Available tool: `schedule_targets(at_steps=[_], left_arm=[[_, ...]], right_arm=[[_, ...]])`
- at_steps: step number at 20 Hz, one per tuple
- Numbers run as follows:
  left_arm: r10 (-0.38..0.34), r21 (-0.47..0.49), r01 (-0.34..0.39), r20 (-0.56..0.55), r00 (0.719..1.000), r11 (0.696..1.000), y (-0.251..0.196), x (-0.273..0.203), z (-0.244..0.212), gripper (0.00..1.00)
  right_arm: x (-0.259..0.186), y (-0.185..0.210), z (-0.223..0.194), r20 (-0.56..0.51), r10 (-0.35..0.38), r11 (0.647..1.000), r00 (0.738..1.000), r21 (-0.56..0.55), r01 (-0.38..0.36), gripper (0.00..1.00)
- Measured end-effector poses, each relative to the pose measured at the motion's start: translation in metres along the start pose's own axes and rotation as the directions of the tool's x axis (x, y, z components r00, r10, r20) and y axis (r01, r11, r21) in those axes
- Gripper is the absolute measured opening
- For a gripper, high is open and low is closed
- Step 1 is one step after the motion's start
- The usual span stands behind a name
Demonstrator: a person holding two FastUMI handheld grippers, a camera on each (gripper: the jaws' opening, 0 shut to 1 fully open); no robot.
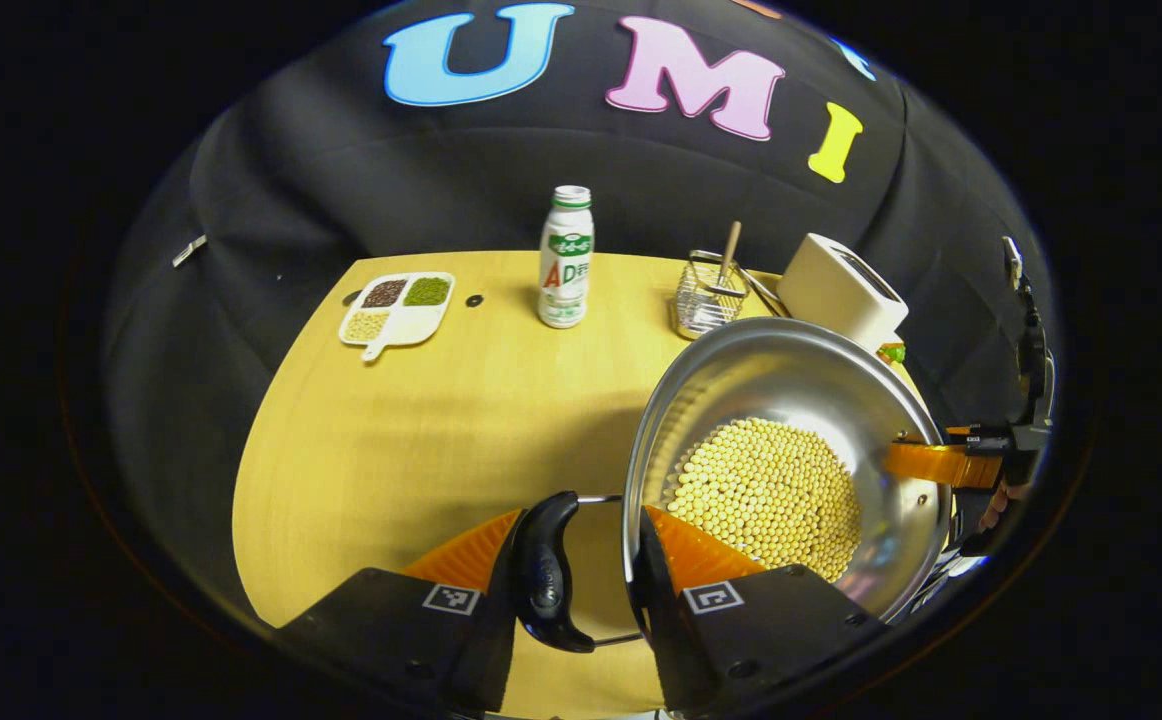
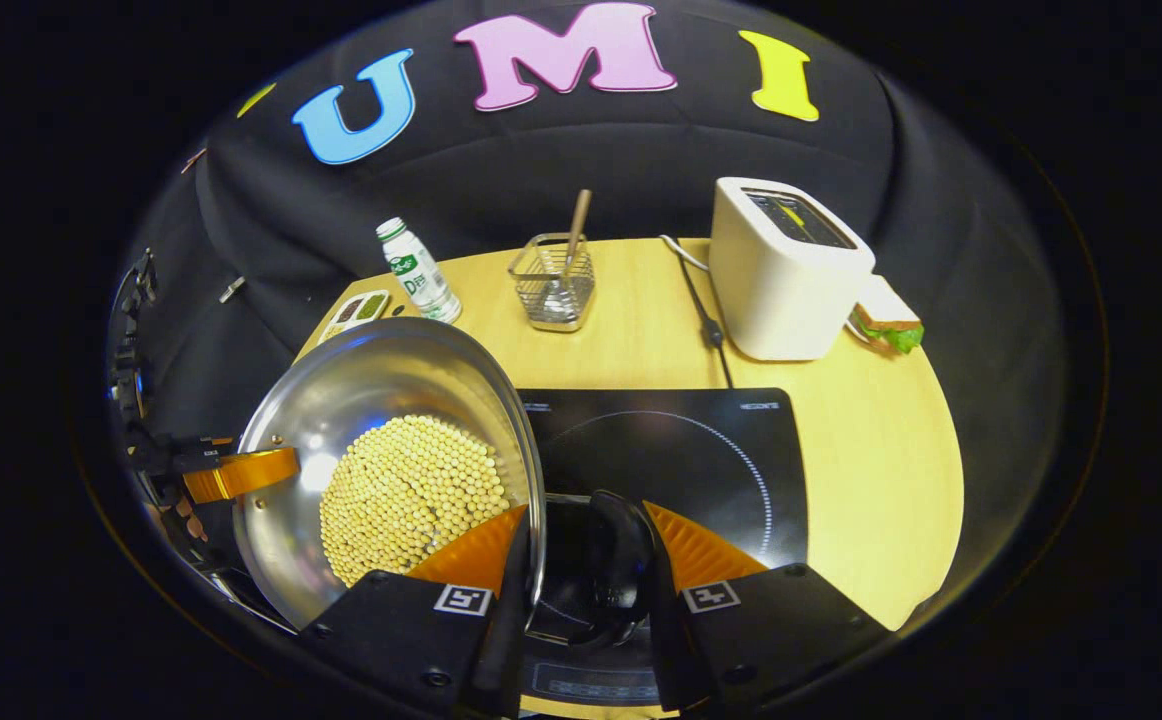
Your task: First push the handle of the pot to place it horizontally, then grasp the pot with both hands and set it on the induction cooktop.
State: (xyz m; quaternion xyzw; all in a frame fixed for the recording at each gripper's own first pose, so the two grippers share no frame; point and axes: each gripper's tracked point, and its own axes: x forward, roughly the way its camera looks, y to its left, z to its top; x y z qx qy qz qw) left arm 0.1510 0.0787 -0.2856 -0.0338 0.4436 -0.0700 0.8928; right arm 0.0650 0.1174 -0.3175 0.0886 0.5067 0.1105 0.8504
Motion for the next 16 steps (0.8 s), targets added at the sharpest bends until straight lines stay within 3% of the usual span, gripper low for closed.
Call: schedule_targets(at_steps=[3, 4, 16], left_arm=[[-0.019, 0.012, 0.019, 0.002, 1.000, 1.000, -0.030, 0.008, 0.004, 0.59], [-0.024, 0.016, 0.024, -0.003, 1.000, 1.000, -0.040, 0.013, 0.004, 0.59], [-0.075, 0.057, 0.076, -0.021, 0.997, 0.995, -0.131, 0.063, 0.007, 0.59]], right_arm=[[-0.006, -0.033, 0.003, 0.001, -0.015, 1.000, 1.000, 0.012, 0.015, 0.50], [-0.007, -0.043, 0.002, -0.002, -0.021, 1.000, 1.000, 0.016, 0.021, 0.54], [0.000, -0.139, -0.003, -0.018, -0.073, 0.995, 0.997, 0.068, 0.074, 0.54]])
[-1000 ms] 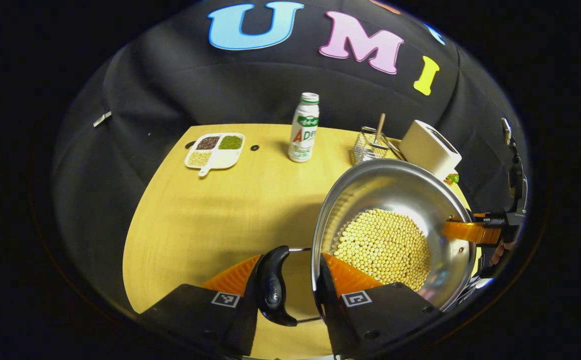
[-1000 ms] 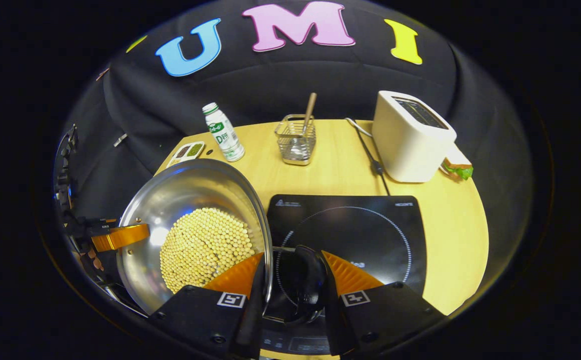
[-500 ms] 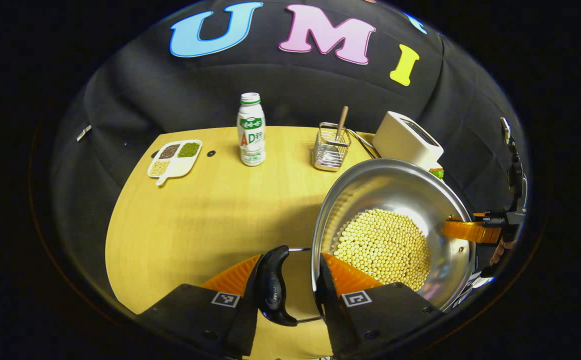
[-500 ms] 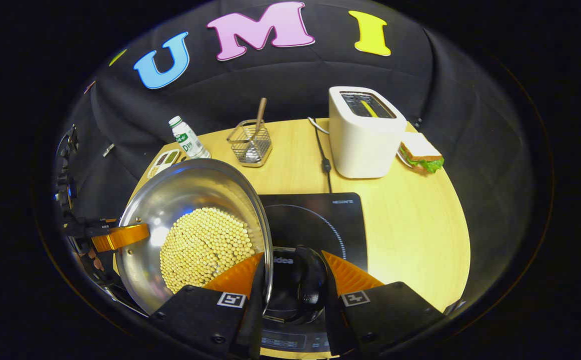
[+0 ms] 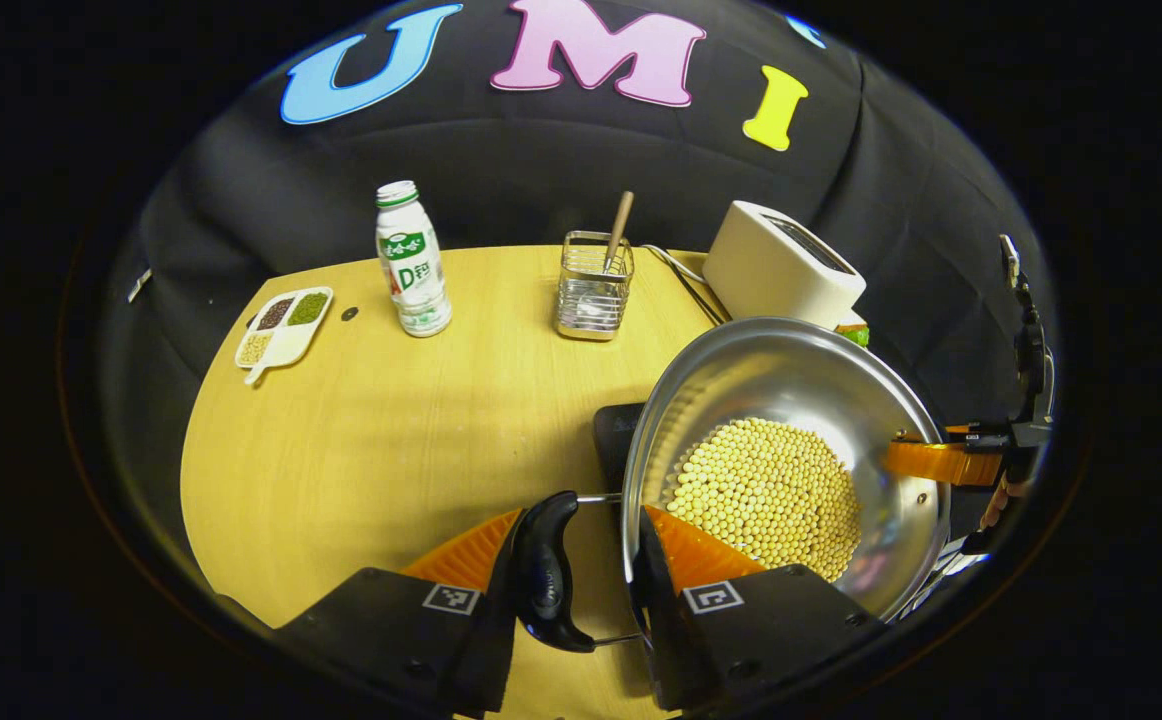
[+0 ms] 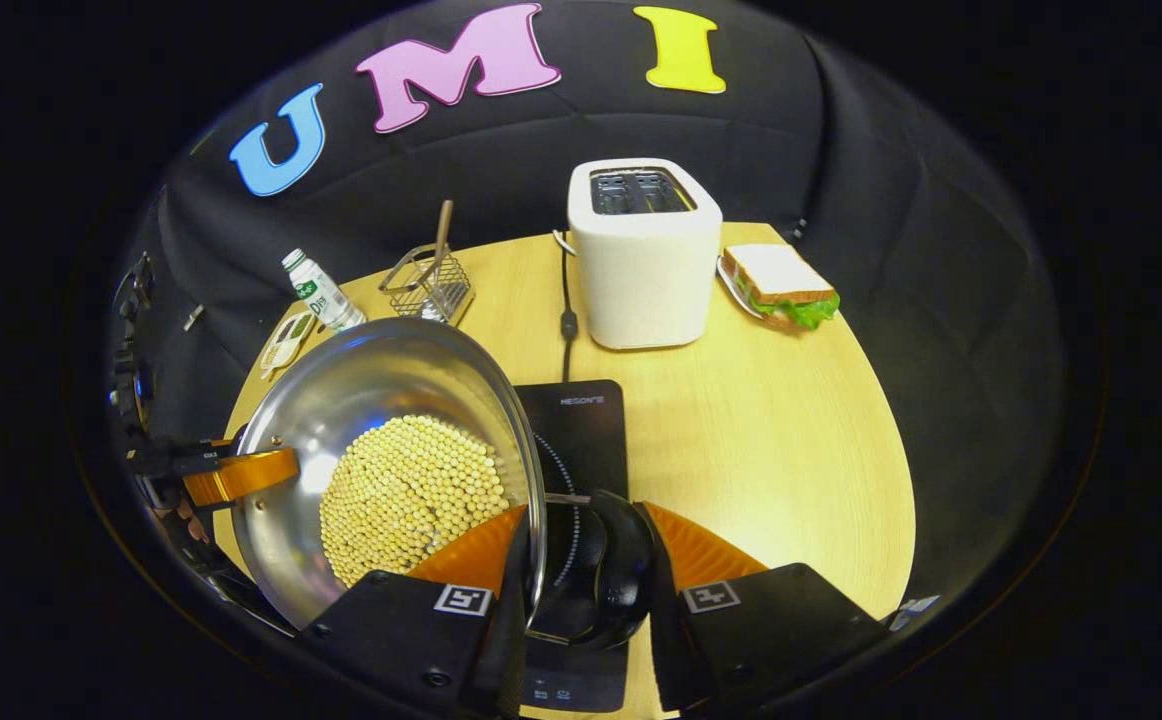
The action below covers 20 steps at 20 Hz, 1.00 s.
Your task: First push the handle of the pot to place it horizontally, then grasp the pot with both hands and set it on the induction cooktop.
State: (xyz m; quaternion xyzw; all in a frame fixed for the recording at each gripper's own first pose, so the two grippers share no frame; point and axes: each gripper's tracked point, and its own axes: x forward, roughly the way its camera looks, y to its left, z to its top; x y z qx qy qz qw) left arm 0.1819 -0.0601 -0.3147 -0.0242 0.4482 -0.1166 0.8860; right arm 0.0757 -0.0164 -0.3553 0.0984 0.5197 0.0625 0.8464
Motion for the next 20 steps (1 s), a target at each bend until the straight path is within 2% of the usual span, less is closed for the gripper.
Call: schedule_targets(at_steps=[8, 20], left_arm=[[0.011, -0.009, -0.011, -0.003, 1.000, 1.000, -0.014, 0.019, -0.006, 0.59], [0.018, -0.014, -0.018, 0.007, 1.000, 1.000, -0.016, 0.026, -0.007, 0.59]], right_arm=[[0.015, -0.019, -0.004, -0.014, 0.005, 1.000, 1.000, 0.005, -0.004, 0.54], [0.025, -0.022, -0.003, -0.003, 0.014, 1.000, 1.000, 0.009, -0.014, 0.54]])
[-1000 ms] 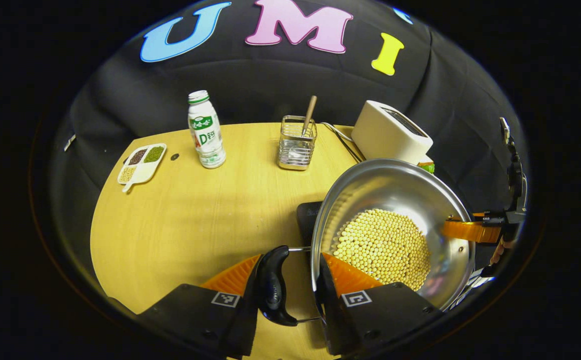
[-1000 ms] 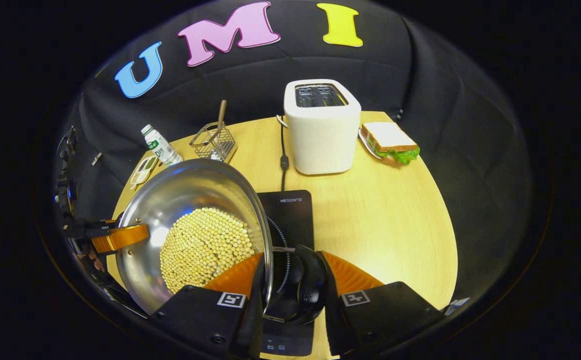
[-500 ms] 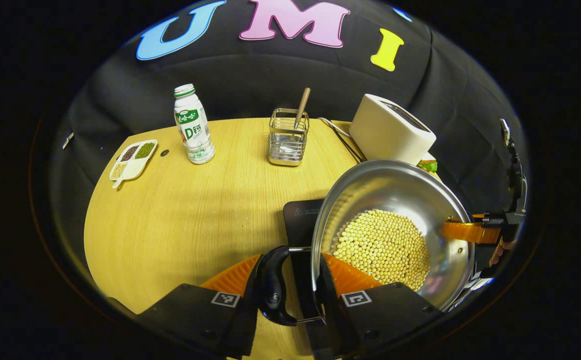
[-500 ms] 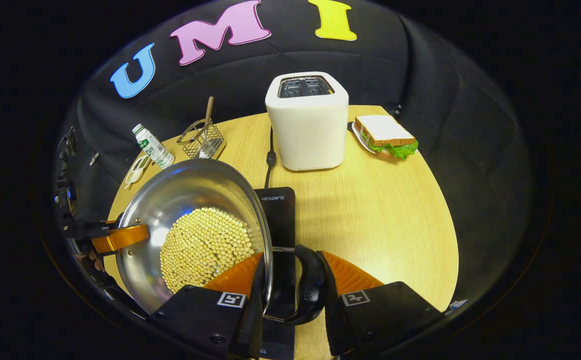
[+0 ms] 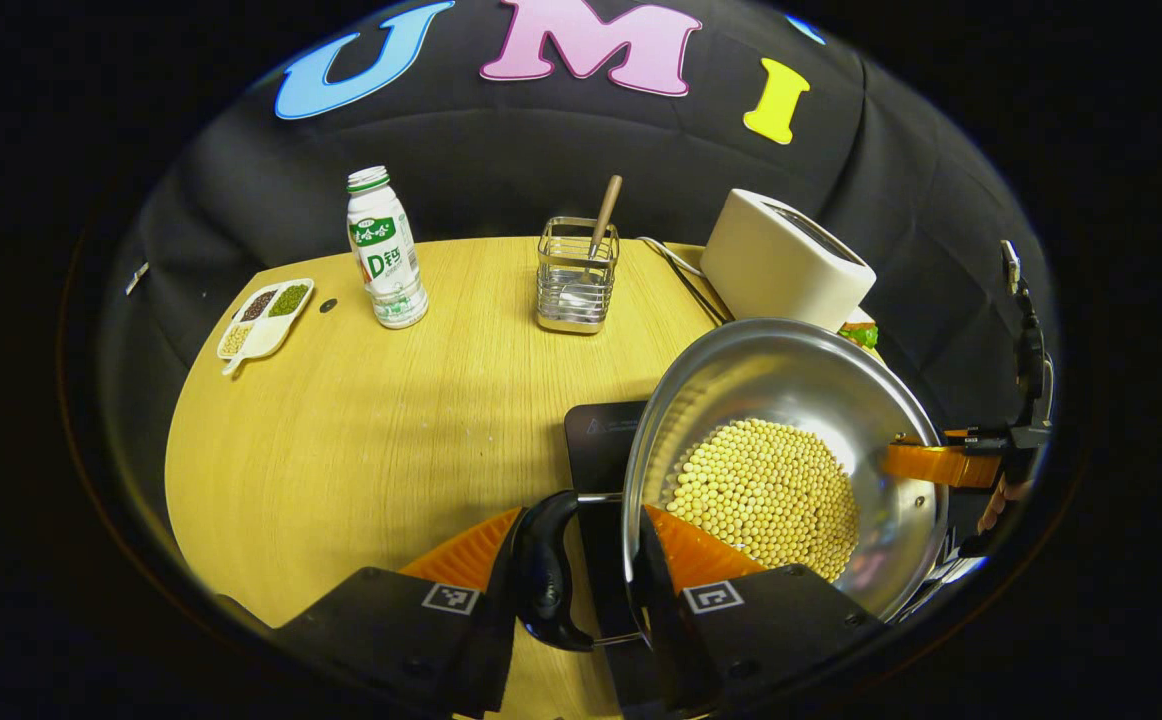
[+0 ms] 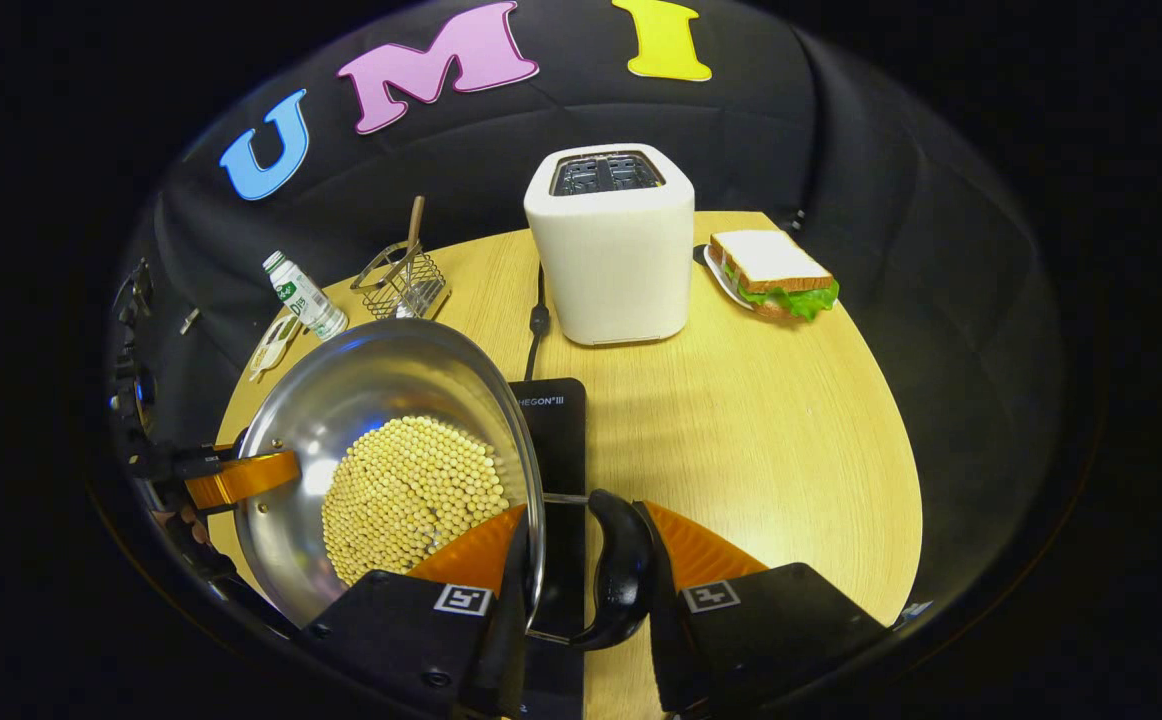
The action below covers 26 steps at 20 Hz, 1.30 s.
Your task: First push the handle of the pot to place it horizontally, then grasp the pot with both hands and set it on the induction cooktop.
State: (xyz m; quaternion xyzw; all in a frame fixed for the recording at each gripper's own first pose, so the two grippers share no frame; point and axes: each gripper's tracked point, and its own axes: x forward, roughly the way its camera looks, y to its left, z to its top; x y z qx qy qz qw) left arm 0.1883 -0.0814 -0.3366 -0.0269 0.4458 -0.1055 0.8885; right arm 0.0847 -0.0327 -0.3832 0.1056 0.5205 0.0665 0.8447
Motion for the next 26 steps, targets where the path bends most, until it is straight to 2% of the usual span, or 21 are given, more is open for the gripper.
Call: schedule_targets(at_steps=[6, 10, 11, 12, 13, 14, 18, 21, 24, 26], left_arm=[[-0.003, -0.008, 0.003, -0.008, 1.000, 1.000, -0.001, -0.001, -0.002, 0.60], [0.018, 0.026, -0.018, 0.008, 1.000, 0.999, 0.000, -0.004, 0.004, 0.64], [0.042, 0.049, -0.044, 0.034, 0.999, 0.998, 0.004, -0.008, 0.012, 0.67], [0.071, 0.074, -0.075, 0.059, 0.996, 0.994, 0.009, -0.011, 0.018, 0.81], [0.086, 0.095, -0.092, 0.067, 0.994, 0.991, 0.013, -0.014, 0.022, 0.95], [0.087, 0.105, -0.093, 0.060, 0.994, 0.990, 0.012, -0.017, 0.020, 0.98], [0.087, 0.091, -0.092, 0.060, 0.994, 0.992, 0.012, -0.026, 0.018, 0.99], [0.087, 0.074, -0.095, 0.103, 0.991, 0.993, 0.011, -0.043, 0.021, 0.99], [0.093, 0.078, -0.110, 0.197, 0.976, 0.991, 0.006, -0.075, 0.033, 0.99], [0.083, 0.061, -0.103, 0.273, 0.958, 0.993, -0.004, -0.103, 0.043, 0.99]], right_arm=[[-0.001, -0.001, -0.001, -0.007, 0.006, 1.000, 1.000, 0.010, -0.006, 0.54], [-0.006, 0.003, 0.002, 0.008, 0.025, 0.999, 1.000, 0.020, -0.025, 0.61], [-0.007, 0.006, 0.005, 0.019, 0.040, 0.999, 0.999, 0.030, -0.040, 0.56], [-0.009, 0.008, 0.007, 0.027, 0.046, 0.998, 0.999, 0.037, -0.047, 0.77], [-0.006, 0.005, 0.009, 0.031, 0.037, 0.998, 0.999, 0.040, -0.038, 0.84], [-0.011, 0.004, 0.009, 0.034, 0.029, 0.999, 0.999, 0.041, -0.031, 1.00], [-0.021, 0.001, 0.016, 0.076, 0.002, 0.999, 0.997, 0.045, -0.005, 0.99], [-0.038, 0.001, 0.026, 0.133, -0.017, 0.999, 0.991, 0.050, 0.010, 0.99], [-0.068, 0.009, 0.042, 0.221, -0.029, 0.999, 0.975, 0.046, 0.019, 0.99], [-0.092, 0.017, 0.054, 0.295, -0.032, 0.999, 0.955, 0.032, 0.023, 0.99]])
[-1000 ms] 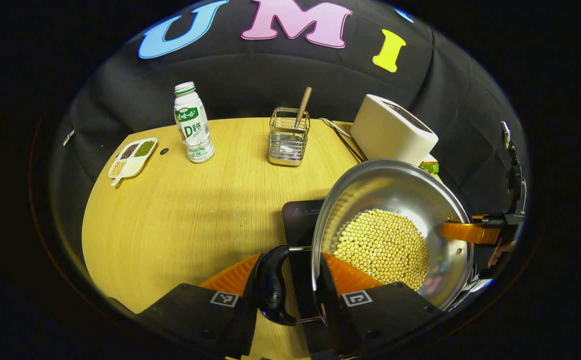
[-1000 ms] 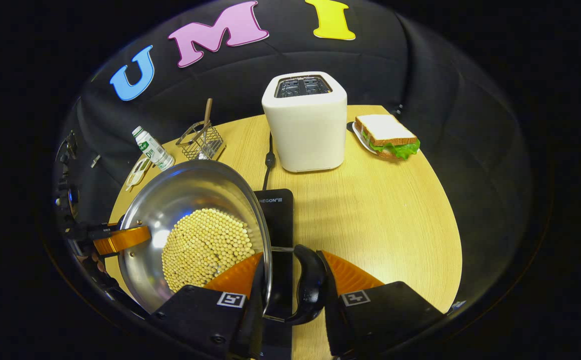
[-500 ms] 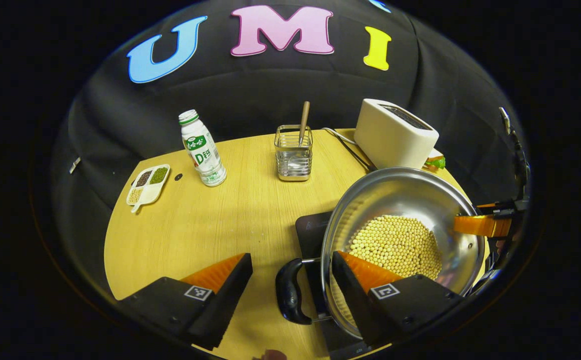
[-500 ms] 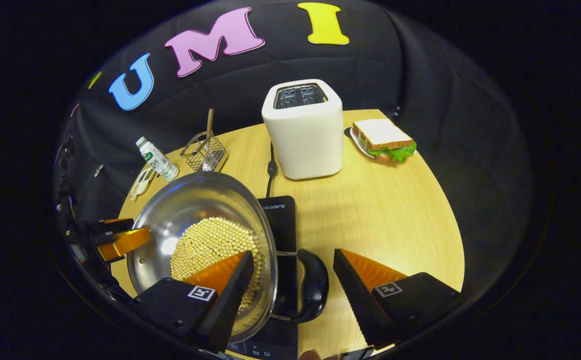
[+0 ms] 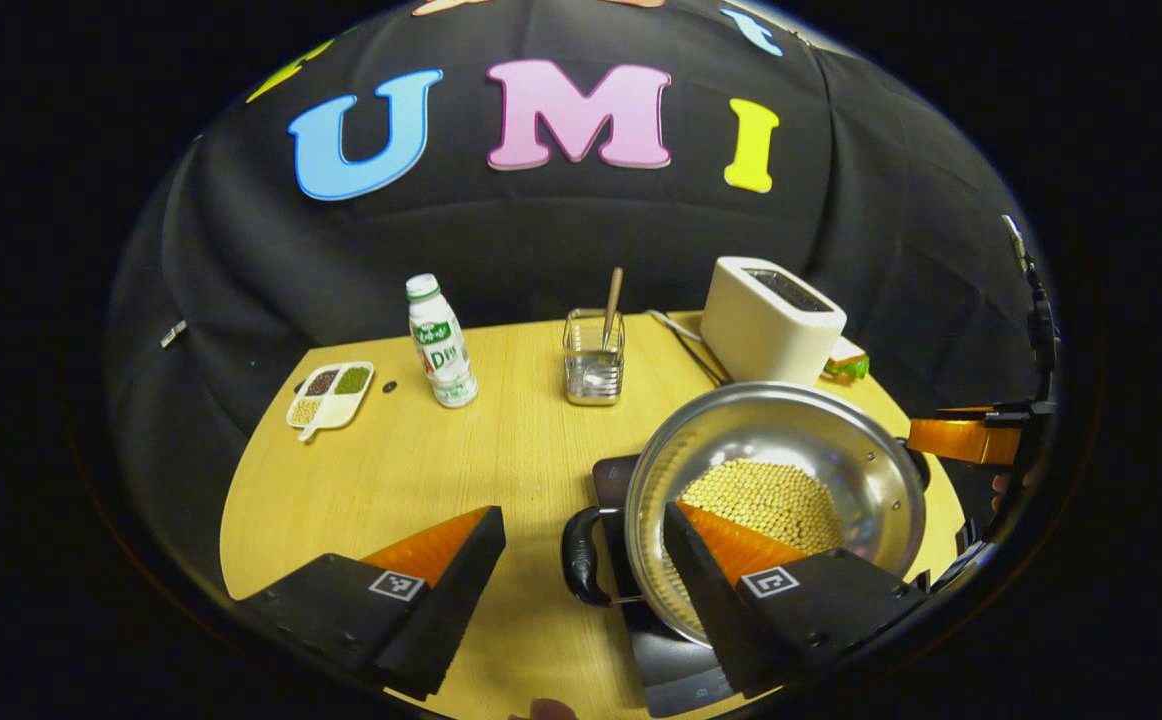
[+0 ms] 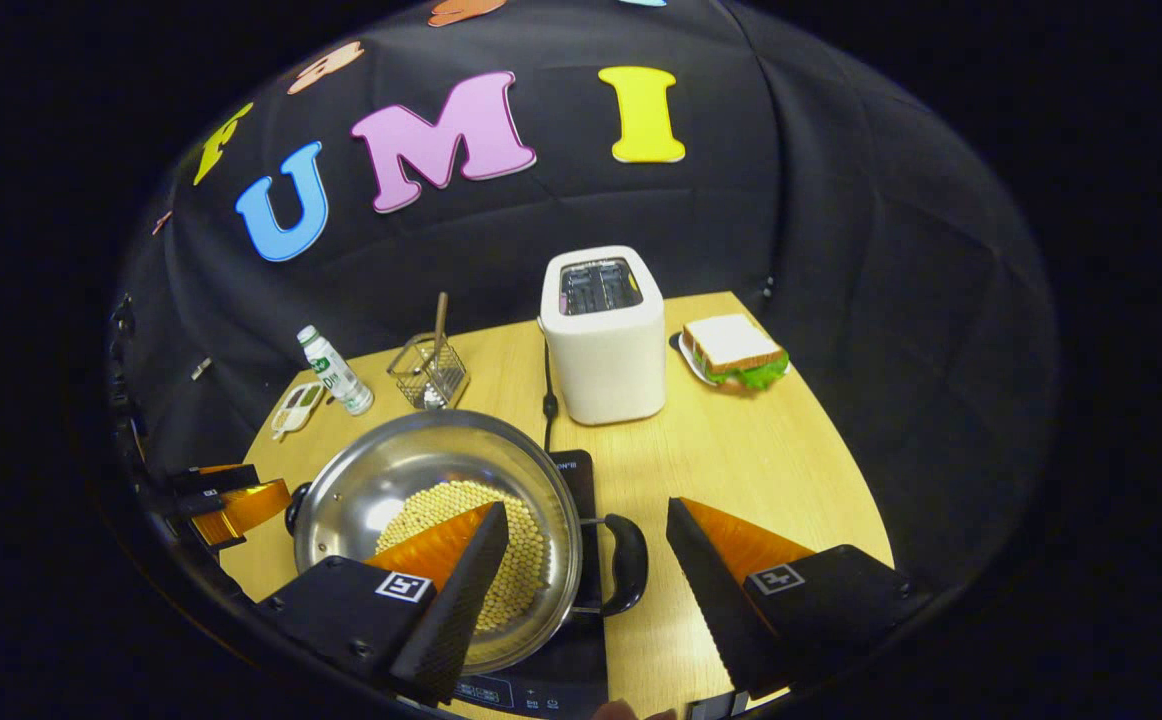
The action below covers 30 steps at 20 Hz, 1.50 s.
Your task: First push the handle of the pot to place it horizontally, then grasp the pot with both hands and set it on the induction cooktop.
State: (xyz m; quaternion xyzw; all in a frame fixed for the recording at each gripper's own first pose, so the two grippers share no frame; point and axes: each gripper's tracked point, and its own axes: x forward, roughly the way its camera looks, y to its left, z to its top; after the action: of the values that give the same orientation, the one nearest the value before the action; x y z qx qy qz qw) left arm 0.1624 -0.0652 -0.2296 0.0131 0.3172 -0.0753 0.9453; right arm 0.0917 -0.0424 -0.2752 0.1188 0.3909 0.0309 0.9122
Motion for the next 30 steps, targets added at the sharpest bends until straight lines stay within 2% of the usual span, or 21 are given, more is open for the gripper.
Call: schedule_targets(at_steps=[5, 8, 13, 15, 19, 24, 27, 30], left_arm=[[0.037, -0.041, -0.031, 0.168, 0.985, 0.999, -0.009, -0.070, 0.037, 0.99], [0.065, -0.075, -0.046, 0.274, 0.960, 0.996, -0.018, -0.118, 0.058, 0.99], [0.119, -0.115, -0.079, 0.391, 0.913, 0.990, -0.024, -0.181, 0.080, 0.98], [0.139, -0.105, -0.104, 0.421, 0.896, 0.989, -0.023, -0.201, 0.086, 0.98], [0.168, -0.120, -0.125, 0.474, 0.865, 0.985, -0.026, -0.234, 0.086, 0.98], [0.178, -0.120, -0.136, 0.507, 0.844, 0.983, -0.034, -0.259, 0.078, 0.98], [0.179, -0.133, -0.128, 0.516, 0.838, 0.983, -0.040, -0.266, 0.075, 0.98], [0.175, -0.133, -0.123, 0.524, 0.833, 0.983, -0.045, -0.271, 0.075, 0.98]], right_arm=[[-0.058, 0.021, 0.047, 0.205, 0.023, 0.998, 0.978, -0.066, -0.009, 0.99], [-0.092, 0.034, 0.073, 0.315, 0.058, 0.993, 0.947, -0.119, -0.022, 0.99], [-0.135, 0.054, 0.091, 0.410, 0.130, 0.978, 0.903, -0.200, -0.049, 0.98], [-0.150, 0.059, 0.095, 0.436, 0.144, 0.978, 0.888, -0.200, -0.061, 0.99], [-0.181, 0.051, 0.110, 0.533, 0.143, 0.981, 0.834, -0.190, -0.047, 0.98], [-0.206, 0.038, 0.115, 0.593, 0.135, 0.985, 0.794, -0.165, -0.045, 0.98], [-0.217, 0.035, 0.117, 0.618, 0.138, 0.984, 0.774, -0.171, -0.039, 0.98], [-0.221, 0.032, 0.114, 0.617, 0.145, 0.983, 0.774, -0.180, -0.041, 0.98]])
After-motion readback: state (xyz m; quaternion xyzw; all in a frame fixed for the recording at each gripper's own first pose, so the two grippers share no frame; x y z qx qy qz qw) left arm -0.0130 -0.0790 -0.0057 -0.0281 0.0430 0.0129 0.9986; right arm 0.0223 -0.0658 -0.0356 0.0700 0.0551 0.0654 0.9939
